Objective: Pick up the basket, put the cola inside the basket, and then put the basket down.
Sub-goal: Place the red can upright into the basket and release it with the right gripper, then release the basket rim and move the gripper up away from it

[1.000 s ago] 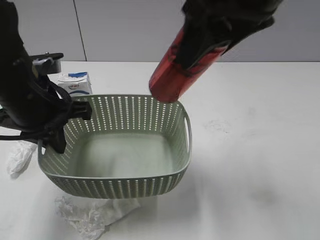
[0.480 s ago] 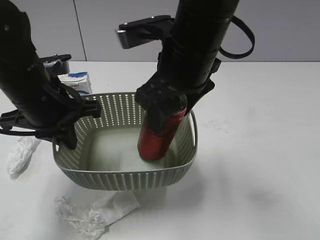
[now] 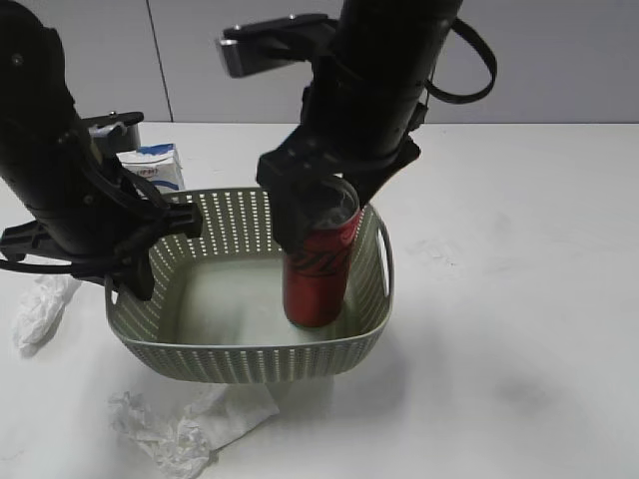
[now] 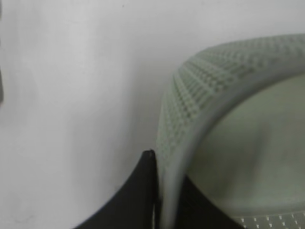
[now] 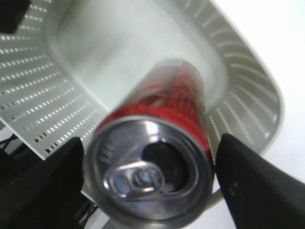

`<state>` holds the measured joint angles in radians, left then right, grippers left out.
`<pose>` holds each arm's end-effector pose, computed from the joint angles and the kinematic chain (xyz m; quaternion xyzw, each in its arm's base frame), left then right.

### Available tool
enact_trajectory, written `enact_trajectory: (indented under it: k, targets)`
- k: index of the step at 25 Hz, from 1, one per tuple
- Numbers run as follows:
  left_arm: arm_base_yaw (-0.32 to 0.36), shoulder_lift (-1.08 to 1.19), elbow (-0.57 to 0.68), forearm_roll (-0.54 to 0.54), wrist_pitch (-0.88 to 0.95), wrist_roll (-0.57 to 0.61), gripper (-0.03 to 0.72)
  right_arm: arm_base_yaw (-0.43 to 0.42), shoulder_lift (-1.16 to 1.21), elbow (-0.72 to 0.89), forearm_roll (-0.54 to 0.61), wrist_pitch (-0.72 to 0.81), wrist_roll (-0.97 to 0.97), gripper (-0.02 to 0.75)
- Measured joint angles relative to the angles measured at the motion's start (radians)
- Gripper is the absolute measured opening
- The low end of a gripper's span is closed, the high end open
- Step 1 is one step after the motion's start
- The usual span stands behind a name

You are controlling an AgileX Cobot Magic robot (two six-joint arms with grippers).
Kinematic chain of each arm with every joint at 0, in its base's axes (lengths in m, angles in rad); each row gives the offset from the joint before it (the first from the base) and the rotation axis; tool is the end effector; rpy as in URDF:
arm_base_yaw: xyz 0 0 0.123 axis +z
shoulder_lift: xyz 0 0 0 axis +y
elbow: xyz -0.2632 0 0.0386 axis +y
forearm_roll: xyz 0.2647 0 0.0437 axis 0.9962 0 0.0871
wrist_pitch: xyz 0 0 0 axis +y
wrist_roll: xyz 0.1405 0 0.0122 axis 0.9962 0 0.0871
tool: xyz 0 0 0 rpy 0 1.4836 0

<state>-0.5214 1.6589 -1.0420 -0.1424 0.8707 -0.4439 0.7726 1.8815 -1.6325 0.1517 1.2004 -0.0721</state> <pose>0.2761 -0.1762 0.1262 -0.0025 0.9947 -0.0909 0.0482 0.2825 0.3031 0.2024 -0.3883 0.9127 0.1043 0.0724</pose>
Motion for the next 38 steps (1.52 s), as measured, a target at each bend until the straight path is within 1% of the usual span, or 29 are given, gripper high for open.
enact_trajectory:
  k: [6, 8, 11, 13, 15, 17, 21, 23, 27, 30, 34, 38]
  targets:
    - [0.000, 0.000, 0.000, 0.000, 0.001, 0.000, -0.004, -0.001, -0.023, -0.121, 0.001, 0.001, -0.001, 0.647]
    - [0.000, 0.000, 0.000, 0.000, 0.003, 0.000, -0.004, -0.011, -0.027, -0.158, -0.038, 0.001, -0.002, 0.647]
    - [0.000, 0.000, 0.000, 0.000, 0.006, 0.000, -0.004, -0.043, -0.028, -0.186, -0.171, 0.001, -0.001, 0.641]
    - [0.000, 0.000, 0.000, 0.000, 0.011, 0.000, -0.004, -0.097, -0.028, -0.187, -0.239, 0.002, 0.017, 0.635]
    - [0.000, 0.000, 0.000, -0.001, 0.021, 0.000, -0.004, -0.167, -0.028, -0.187, -0.253, 0.002, 0.024, 0.629]
    - [0.000, 0.000, 0.000, -0.001, 0.030, 0.000, -0.004, -0.254, -0.028, -0.188, -0.248, 0.002, 0.027, 0.624]
    - [0.000, 0.000, 0.000, -0.001, 0.053, 0.000, -0.004, -0.424, -0.028, -0.188, -0.201, 0.002, 0.028, 0.608]
    - [0.000, 0.000, 0.000, -0.001, 0.063, 0.000, -0.004, -0.493, -0.031, -0.182, -0.188, 0.002, 0.029, 0.598]
    - [0.000, 0.000, 0.000, -0.001, 0.072, 0.000, -0.004, -0.601, -0.079, -0.119, -0.186, 0.001, 0.032, 0.587]
    - [0.000, 0.000, 0.000, -0.001, 0.073, 0.000, -0.004, -0.646, -0.153, -0.028, -0.184, 0.000, 0.032, 0.587]
    - [0.000, 0.000, 0.000, -0.001, 0.073, 0.000, -0.004, -0.658, -0.298, 0.155, -0.179, -0.006, 0.033, 0.587]
    - [0.000, 0.000, 0.000, -0.003, 0.074, 0.000, -0.004, -0.658, -0.505, 0.399, -0.152, -0.086, 0.034, 0.585]
